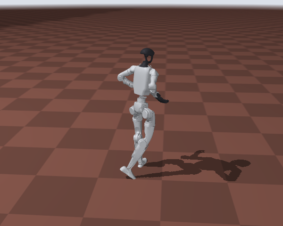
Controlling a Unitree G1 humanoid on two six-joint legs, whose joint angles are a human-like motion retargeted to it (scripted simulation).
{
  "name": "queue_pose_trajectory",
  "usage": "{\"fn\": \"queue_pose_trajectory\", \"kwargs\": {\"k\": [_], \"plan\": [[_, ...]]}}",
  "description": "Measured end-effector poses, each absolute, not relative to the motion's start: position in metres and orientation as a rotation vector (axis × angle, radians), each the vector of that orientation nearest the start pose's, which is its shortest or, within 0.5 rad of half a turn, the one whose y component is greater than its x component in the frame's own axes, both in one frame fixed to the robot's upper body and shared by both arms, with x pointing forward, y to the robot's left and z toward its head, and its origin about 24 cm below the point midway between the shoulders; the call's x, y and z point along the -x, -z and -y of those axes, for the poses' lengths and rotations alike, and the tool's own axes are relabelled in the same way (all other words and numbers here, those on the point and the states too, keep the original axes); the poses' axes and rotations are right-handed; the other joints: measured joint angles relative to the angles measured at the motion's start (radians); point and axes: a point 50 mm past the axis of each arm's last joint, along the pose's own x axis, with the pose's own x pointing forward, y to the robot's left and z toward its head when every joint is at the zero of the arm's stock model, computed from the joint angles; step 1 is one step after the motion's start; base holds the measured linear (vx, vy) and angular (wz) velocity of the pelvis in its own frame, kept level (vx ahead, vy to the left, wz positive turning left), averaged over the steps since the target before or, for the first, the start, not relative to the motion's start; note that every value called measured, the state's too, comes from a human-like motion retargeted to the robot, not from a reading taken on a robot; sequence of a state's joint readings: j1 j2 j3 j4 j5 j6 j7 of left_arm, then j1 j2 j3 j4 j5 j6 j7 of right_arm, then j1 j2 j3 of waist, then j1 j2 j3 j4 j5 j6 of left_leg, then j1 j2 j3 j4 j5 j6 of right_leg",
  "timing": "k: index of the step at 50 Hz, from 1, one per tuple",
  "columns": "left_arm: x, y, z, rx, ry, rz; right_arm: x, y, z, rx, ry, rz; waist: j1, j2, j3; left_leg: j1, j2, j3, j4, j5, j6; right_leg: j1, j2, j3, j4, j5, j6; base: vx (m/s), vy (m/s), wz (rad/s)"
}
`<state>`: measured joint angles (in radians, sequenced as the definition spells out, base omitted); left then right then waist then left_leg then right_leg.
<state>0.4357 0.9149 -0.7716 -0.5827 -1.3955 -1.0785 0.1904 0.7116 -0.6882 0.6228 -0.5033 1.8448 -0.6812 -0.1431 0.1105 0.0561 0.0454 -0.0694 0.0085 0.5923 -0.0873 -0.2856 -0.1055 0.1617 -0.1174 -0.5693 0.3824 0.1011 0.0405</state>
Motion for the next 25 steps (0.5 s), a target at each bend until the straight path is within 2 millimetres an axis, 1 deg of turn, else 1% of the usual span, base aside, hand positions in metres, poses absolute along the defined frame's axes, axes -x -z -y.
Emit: {"fn": "queue_pose_trajectory", "kwargs": {"k": [2,3,5,6,7,10,12,15,18,20,22,23,25], "plan": [[-0.121,-0.075,-0.196,1.035,-0.144,0.073,-0.067,-0.004,0.185,-1.367,0.549,-0.426,-0.018,0.014,-0.007,0.025,0.019,-0.056,0.008,-0.019,0.002,-0.109,0.004,0.1,0.206,0.032,0.0,0.54,0.1,1.29],[-0.121,-0.075,-0.196,1.036,-0.147,0.068,-0.067,-0.004,0.187,-1.366,0.56,-0.424,-0.03,0.017,-0.011,0.031,0.024,-0.087,0.017,-0.028,0.003,-0.172,0.015,0.162,0.297,0.032,0.012,0.51,0.07,1.43],[-0.122,-0.074,-0.196,1.034,-0.155,0.06,-0.066,-0.004,0.19,-1.365,0.582,-0.421,-0.054,0.02,-0.016,0.038,0.028,-0.149,0.039,-0.047,0.002,-0.291,0.047,0.269,0.44,0.005,0.037,0.49,0.06,1.51],[-0.122,-0.074,-0.196,1.03,-0.158,0.056,-0.065,-0.005,0.191,-1.365,0.592,-0.419,-0.065,0.024,-0.015,0.044,0.032,-0.178,0.051,-0.056,0.001,-0.336,0.056,0.296,0.481,-0.015,0.037,0.48,0.05,1.52],[-0.122,-0.074,-0.197,1.027,-0.161,0.053,-0.065,-0.005,0.192,-1.365,0.6,-0.416,-0.076,0.027,-0.014,0.05,0.034,-0.207,0.063,-0.065,0.001,-0.379,0.06,0.316,0.516,-0.036,0.032,0.48,0.05,1.5],[-0.122,-0.074,-0.197,1.02,-0.167,0.052,-0.066,-0.007,0.196,-1.362,0.611,-0.4,-0.106,0.036,-0.005,0.067,0.034,-0.287,0.098,-0.09,0.009,-0.485,0.026,0.317,0.549,-0.097,-0.012,0.47,0.04,1.46],[-0.122,-0.074,-0.197,1.015,-0.167,0.055,-0.066,-0.008,0.197,-1.359,0.611,-0.39,-0.123,0.038,0.002,0.079,0.028,-0.338,0.118,-0.104,0.017,-0.534,0.004,0.309,0.491,-0.129,-0.025,0.46,0.0,1.46],[-0.122,-0.075,-0.196,1.0,-0.152,0.068,-0.066,-0.011,0.198,-1.347,0.594,-0.383,-0.149,0.03,0.011,0.103,0.008,-0.408,0.14,-0.121,0.026,-0.57,-0.011,0.31,0.283,-0.142,-0.006,0.48,-0.05,1.49],[-0.121,-0.075,-0.195,1.001,-0.157,0.064,-0.065,-0.011,0.198,-1.34,0.594,-0.398,-0.184,-0.002,0.026,0.148,-0.035,-0.476,0.154,-0.132,0.022,-0.533,-0.03,0.325,-0.062,-0.106,0.05,0.53,-0.12,1.62],[-0.121,-0.074,-0.196,1.004,-0.17,0.06,-0.064,-0.01,0.197,-1.341,0.6,-0.419,-0.212,-0.028,0.044,0.197,-0.062,-0.527,0.159,-0.137,0.019,-0.484,-0.041,0.352,-0.276,-0.073,0.111,0.6,-0.19,1.63],[-0.121,-0.074,-0.197,1.004,-0.182,0.06,-0.064,-0.009,0.195,-1.347,0.596,-0.435,-0.228,-0.05,0.06,0.25,-0.072,-0.572,0.159,-0.134,0.022,-0.445,-0.039,0.401,-0.395,-0.035,0.17,0.62,-0.22,1.29],[-0.121,-0.074,-0.197,1.004,-0.186,0.06,-0.065,-0.009,0.194,-1.35,0.592,-0.441,-0.231,-0.058,0.063,0.272,-0.073,-0.592,0.16,-0.129,0.025,-0.43,-0.035,0.428,-0.428,-0.015,0.188,0.62,-0.24,1.0],[-0.121,-0.075,-0.198,1.001,-0.189,0.059,-0.065,-0.009,0.192,-1.354,0.587,-0.449,-0.229,-0.069,0.057,0.302,-0.072,-0.625,0.171,-0.113,0.035,-0.4,-0.029,0.469,-0.451,0.014,0.191,0.62,-0.25,0.74]]}}
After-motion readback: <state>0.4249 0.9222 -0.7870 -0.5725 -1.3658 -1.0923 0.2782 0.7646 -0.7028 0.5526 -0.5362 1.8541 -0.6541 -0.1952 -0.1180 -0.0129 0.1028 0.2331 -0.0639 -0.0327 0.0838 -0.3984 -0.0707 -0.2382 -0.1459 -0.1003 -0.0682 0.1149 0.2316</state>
